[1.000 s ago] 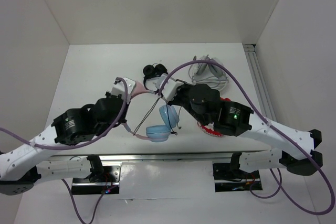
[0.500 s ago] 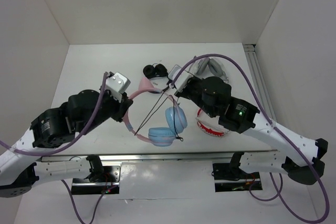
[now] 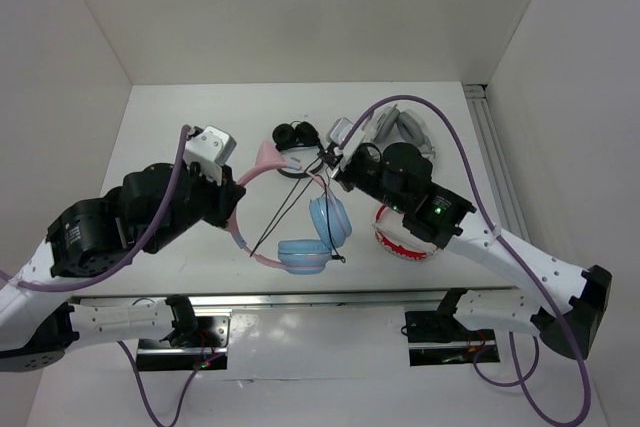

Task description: Wrap the headphones

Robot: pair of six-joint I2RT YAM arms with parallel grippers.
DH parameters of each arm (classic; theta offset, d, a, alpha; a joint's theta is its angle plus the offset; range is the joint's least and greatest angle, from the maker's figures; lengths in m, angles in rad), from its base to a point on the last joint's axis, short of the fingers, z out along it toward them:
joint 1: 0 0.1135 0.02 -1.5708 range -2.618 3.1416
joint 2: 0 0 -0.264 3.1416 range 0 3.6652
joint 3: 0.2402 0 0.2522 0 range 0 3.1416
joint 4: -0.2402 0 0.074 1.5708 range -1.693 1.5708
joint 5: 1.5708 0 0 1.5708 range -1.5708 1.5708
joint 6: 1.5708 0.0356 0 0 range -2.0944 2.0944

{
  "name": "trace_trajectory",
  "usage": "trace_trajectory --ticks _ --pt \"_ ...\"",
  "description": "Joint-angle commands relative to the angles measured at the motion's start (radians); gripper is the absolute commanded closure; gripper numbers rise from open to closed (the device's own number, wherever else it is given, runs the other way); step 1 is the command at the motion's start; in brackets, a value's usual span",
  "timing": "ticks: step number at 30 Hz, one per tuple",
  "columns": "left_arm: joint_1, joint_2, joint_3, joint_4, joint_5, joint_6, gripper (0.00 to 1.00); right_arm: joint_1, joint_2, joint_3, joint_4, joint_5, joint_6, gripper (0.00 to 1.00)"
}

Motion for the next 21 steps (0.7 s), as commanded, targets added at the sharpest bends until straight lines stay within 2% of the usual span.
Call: trace_trajectory --ticks 1,11,15,21 --pt "-0.007 -0.03 0.056 0.142 0.028 -0.09 1.0 -0.047 -0.009 -0.036 0.154 -0.105 0.094 0.89" --pt "-0.007 -0.017 0.052 0.193 0.019 -0.119 1.0 -0.1 0.086 -0.073 0.326 -0.253 0.183 0.74" --pt "-0.007 -0.017 0.071 0.203 -0.009 -0.153 1.0 -0.145 0.108 -0.097 0.377 -0.32 0.24 0.72" --pt "-0.007 -0.017 0.135 0.162 -0.129 -0.216 1.0 -0.188 0.119 -0.181 0.435 -0.362 0.294 0.7"
